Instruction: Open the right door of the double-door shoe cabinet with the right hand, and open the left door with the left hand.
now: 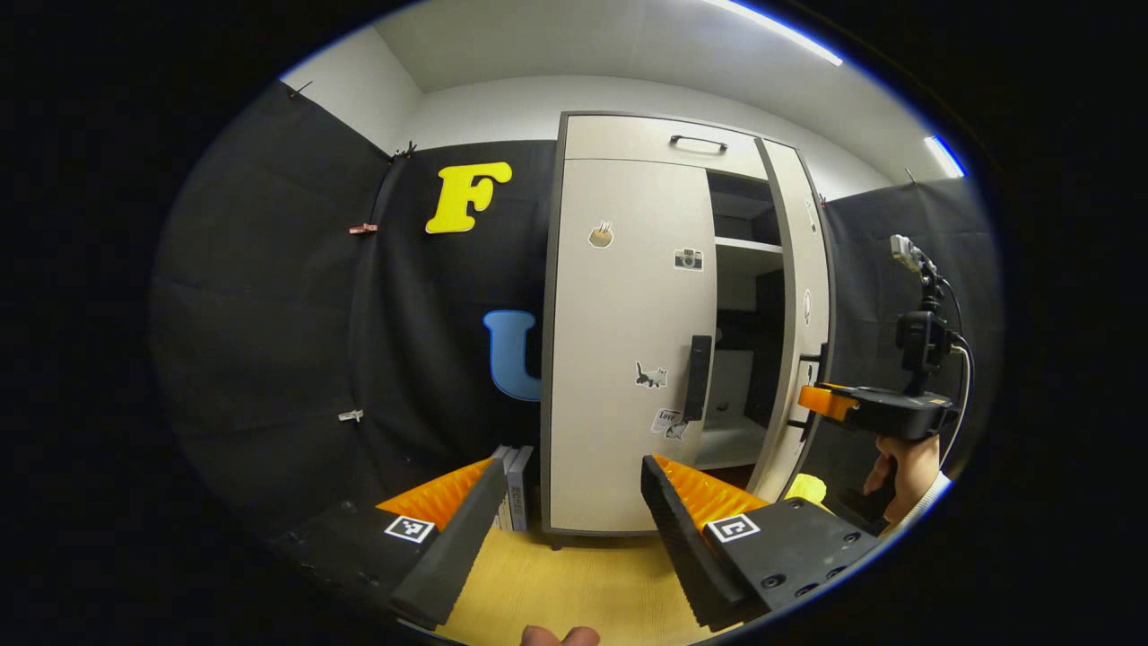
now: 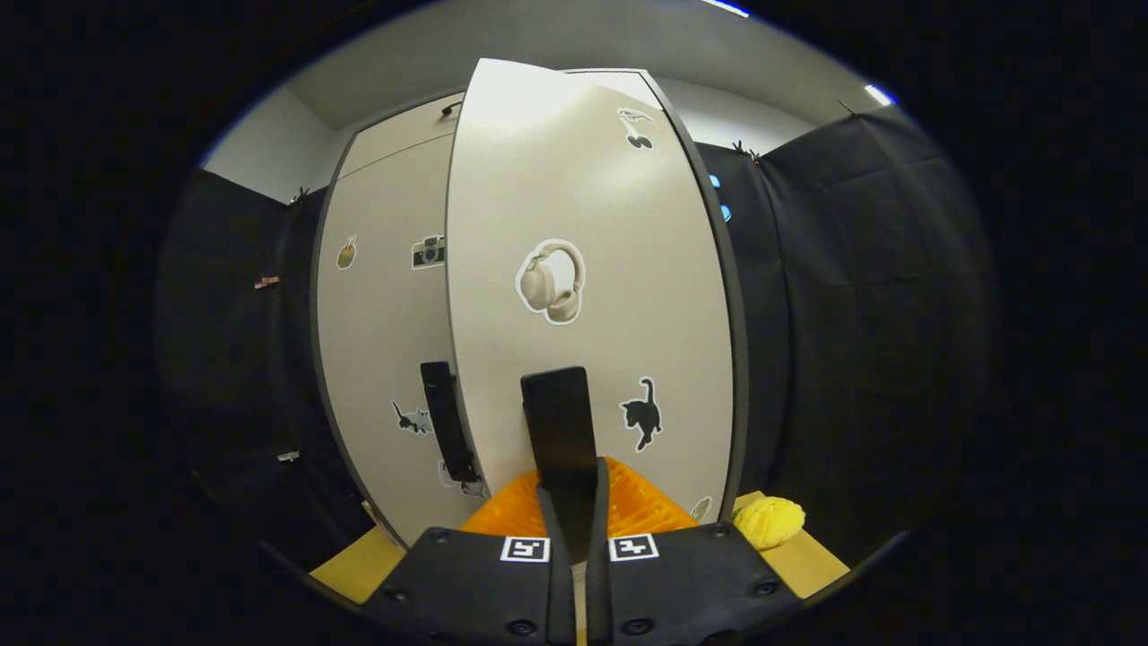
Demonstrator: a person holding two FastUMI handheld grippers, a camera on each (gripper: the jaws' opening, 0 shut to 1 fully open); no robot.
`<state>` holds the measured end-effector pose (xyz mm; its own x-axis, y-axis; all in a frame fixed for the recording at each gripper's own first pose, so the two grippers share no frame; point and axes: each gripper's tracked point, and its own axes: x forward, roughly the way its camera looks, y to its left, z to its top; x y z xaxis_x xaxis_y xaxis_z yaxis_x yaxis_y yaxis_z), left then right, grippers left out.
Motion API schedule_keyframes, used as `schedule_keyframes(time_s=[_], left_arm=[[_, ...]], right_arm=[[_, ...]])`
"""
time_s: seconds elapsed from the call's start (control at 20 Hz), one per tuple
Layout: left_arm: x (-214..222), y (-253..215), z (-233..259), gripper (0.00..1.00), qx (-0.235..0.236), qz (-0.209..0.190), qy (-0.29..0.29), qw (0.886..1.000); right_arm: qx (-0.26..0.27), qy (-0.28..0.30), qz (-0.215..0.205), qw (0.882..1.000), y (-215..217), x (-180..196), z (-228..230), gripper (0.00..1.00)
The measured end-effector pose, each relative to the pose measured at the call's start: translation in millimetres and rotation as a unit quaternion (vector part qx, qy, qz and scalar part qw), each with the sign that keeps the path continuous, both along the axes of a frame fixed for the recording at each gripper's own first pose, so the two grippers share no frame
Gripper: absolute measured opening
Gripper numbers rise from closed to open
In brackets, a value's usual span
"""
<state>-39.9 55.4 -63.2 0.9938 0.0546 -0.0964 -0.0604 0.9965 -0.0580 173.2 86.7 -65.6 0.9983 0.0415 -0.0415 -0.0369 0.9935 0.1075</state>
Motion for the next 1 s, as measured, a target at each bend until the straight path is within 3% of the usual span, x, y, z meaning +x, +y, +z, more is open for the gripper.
schedule_keyframes(time_s=[0.8,1.0], left_arm=[[22,-92,2,0.95,0.005,-0.070,-0.002,0.998],[26,-112,3,0.95,0.007,-0.081,0.002,0.997]], right_arm=[[-0.035,0.025,0.028,0.999,-34,-22,2,0.08],[-0.023,0.025,0.035,0.999,-39,-26,3,0.10]])
